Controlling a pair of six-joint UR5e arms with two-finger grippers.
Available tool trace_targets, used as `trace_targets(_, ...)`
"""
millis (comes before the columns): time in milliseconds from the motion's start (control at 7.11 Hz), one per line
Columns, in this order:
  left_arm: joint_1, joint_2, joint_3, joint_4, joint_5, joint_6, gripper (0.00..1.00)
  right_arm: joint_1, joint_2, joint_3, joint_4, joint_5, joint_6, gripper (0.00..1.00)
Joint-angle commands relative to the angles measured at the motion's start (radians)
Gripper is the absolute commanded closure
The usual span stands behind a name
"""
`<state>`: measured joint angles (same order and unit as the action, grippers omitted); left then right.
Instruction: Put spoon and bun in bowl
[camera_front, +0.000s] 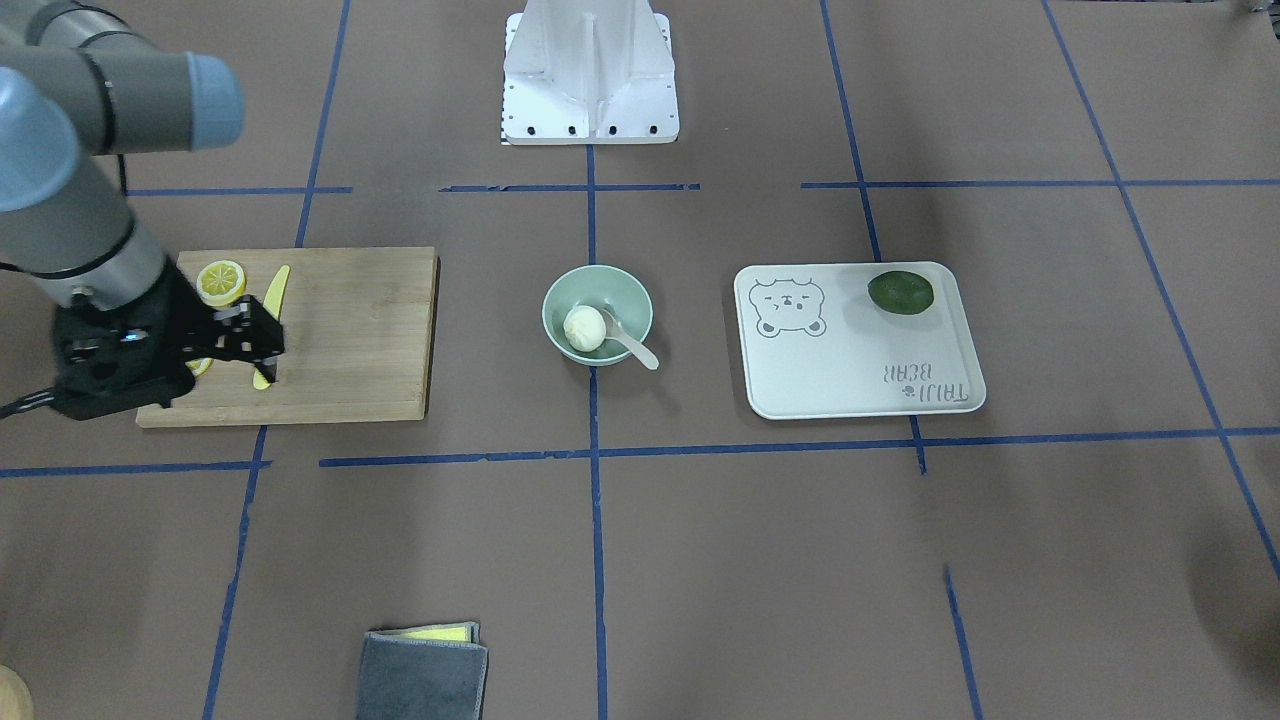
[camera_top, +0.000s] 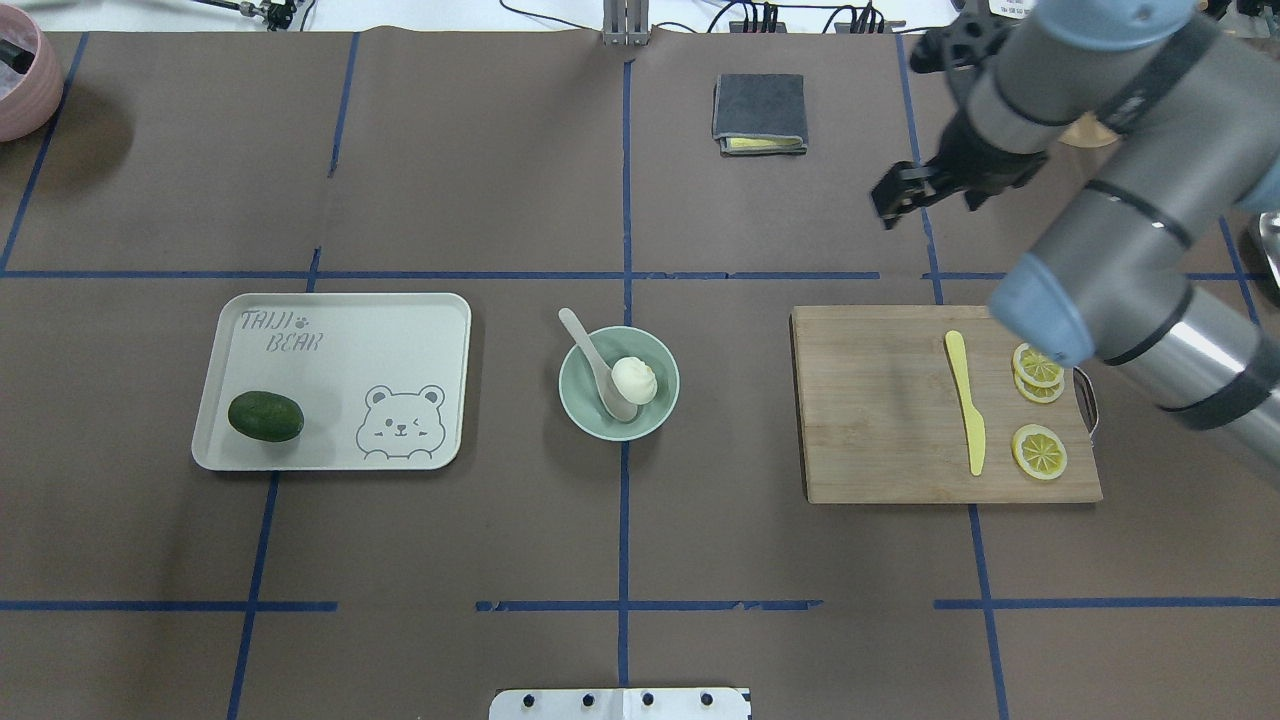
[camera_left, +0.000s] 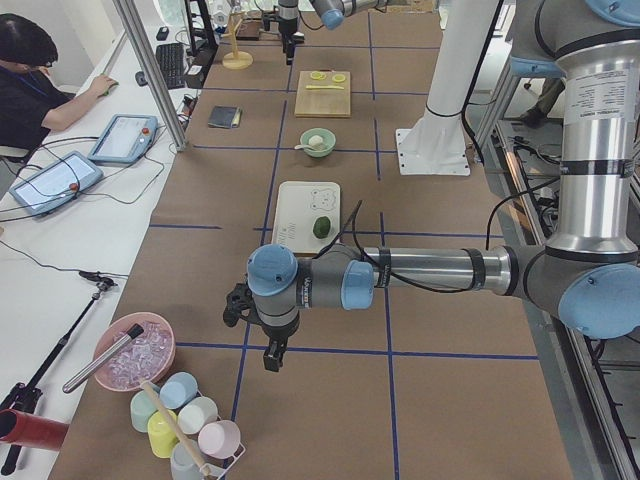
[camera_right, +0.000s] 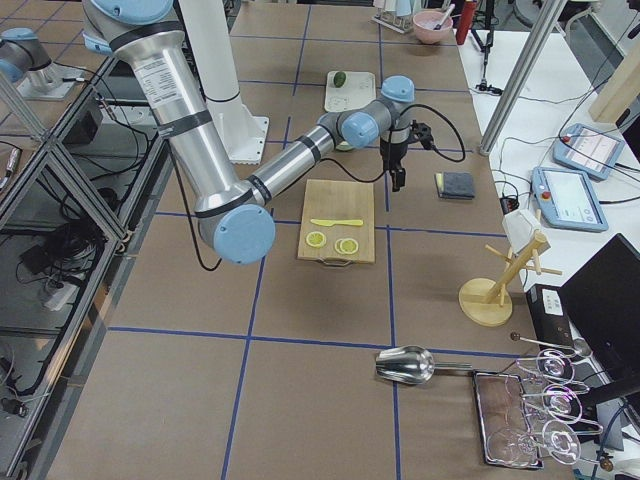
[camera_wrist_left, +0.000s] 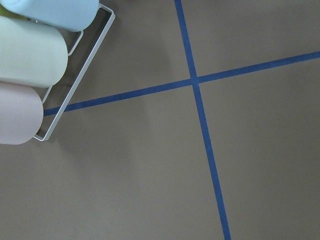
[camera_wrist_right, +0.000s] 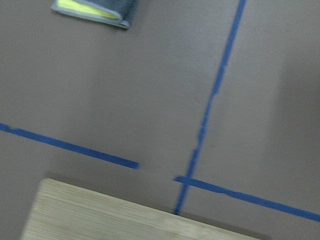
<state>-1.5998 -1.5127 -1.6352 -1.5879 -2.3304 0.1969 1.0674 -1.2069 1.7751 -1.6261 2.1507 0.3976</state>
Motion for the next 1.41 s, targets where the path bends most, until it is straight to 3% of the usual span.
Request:
trace_targets(0,0.000,0.009,-0.018,0.000,-0.038,-0.105,0.00,0.232,-0.197,-0.006,-0.011,0.047,-0.414,0.00)
trace_targets(281,0.001,0.006,-0.025,-0.010,-0.040,-0.106,0.00,0.386,-0.389,-0.006,0.001,0.084,-0.464,0.00)
trace_targets(562,0.001,0.009,-0.046,-0.011,-0.037,-0.106,0.00,0.518,-0.478,-0.009,0.002,0.144,-0.467,0.00)
trace_targets(1266,0.001,0.009,-0.043,-0.009,-0.035,-0.105,0.00,0.519,-0.505,-0.005,0.005,0.167,-0.464,0.00)
